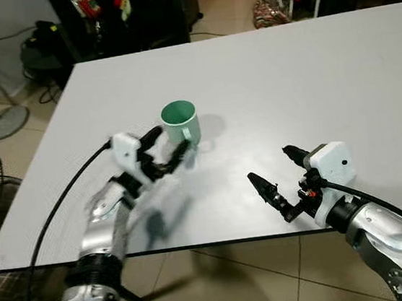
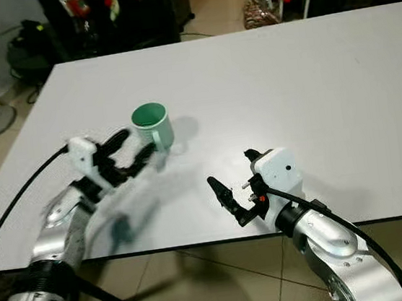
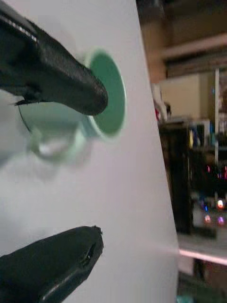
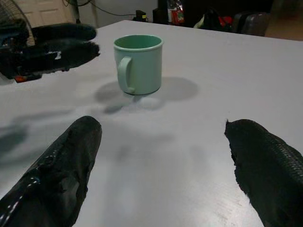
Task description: Setting the table
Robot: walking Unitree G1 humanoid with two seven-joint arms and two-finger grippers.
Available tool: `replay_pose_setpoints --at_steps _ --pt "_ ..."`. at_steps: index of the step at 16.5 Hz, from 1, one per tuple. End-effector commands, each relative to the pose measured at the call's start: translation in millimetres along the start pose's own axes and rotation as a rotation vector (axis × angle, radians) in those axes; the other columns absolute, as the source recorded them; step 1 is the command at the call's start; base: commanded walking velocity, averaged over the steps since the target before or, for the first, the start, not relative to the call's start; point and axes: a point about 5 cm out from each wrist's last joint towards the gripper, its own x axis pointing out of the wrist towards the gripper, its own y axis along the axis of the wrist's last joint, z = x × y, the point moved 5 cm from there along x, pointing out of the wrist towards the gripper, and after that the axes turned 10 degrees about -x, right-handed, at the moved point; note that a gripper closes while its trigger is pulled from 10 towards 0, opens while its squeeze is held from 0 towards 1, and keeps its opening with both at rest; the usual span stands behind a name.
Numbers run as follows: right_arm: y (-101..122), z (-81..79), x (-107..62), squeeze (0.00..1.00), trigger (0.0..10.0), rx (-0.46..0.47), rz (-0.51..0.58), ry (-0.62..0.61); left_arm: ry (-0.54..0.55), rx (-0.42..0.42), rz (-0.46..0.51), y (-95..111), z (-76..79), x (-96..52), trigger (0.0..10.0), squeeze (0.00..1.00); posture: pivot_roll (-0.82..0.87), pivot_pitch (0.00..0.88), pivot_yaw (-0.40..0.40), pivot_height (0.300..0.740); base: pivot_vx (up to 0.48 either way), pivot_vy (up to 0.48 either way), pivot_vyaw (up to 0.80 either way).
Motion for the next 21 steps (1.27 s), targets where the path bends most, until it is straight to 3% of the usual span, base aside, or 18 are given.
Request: replay_pose_setpoints --at_steps 1,5,8,11,12,13,14,15,17,21 --pt "0 -0.9 0.2 0.0 10.0 -0.005 0.007 0.007 -0.034 -0.011 -0.031 -6 5.6 3.6 10.0 1.0 -0.21 0.009 0.152 0.74 0.0 0.0 0.0" --pt "-3 4.3 -8.1 0.0 10.0 -0.022 -0.008 0.029 -0.059 -0.09 -0.146 -30 17.8 23.0 10.0 1.0 -0.23 0.009 0.153 0.74 0.0 0.0 0.0" --pt "-11 -2.0 -17.0 0.0 10.0 -0.045 -0.049 0.104 -0.072 -0.073 -0.202 -43 28.4 35.7 10.0 1.0 -0.24 0.019 0.156 0.74 0.0 0.0 0.0" --pt "-11 -2.1 -17.9 0.0 10.0 -0.041 -0.051 0.101 -0.012 -0.022 -0.228 -48 20.8 36.8 10.0 1.0 -0.25 0.028 0.168 0.74 0.0 0.0 0.0" --pt "-11 -2.6 -18.7 0.0 10.0 -0.036 -0.049 0.099 0.081 -0.011 -0.22 -45 5.7 34.4 10.0 1.0 -0.25 0.03 0.169 0.74 0.0 0.0 0.0" --pt "-11 -2.8 -19.0 0.0 10.0 -0.034 -0.049 0.099 0.11 0.0 -0.218 -44 0.8 33.4 10.0 0.93 -0.25 0.033 0.169 0.74 0.0 0.0 0.0" --pt "-11 -3.0 -19.7 0.0 10.0 -0.034 -0.049 0.101 0.141 0.017 -0.22 -43 -4.7 31.9 10.0 0.78 -0.25 0.035 0.168 0.74 0.0 0.0 0.0" --pt "-12 -3.3 -20.2 0.0 10.0 -0.034 -0.052 0.104 0.193 0.028 -0.22 -41 -14.9 28.2 10.0 0.47 -0.25 0.038 0.162 0.74 0.0 0.0 0.0" --pt "-12 -3.3 -20.5 0.0 10.0 -0.035 -0.051 0.111 0.221 0.026 -0.188 -36 -21.8 24.7 10.0 0.42 -0.25 0.039 0.156 0.74 0.0 0.0 0.0" --pt "-12 -4.3 -19.6 0.0 10.0 -0.032 -0.049 0.127 0.103 -0.021 -0.078 -26 -2.9 26.1 10.0 0.42 -0.24 0.042 0.141 0.74 0.0 0.0 0.0"
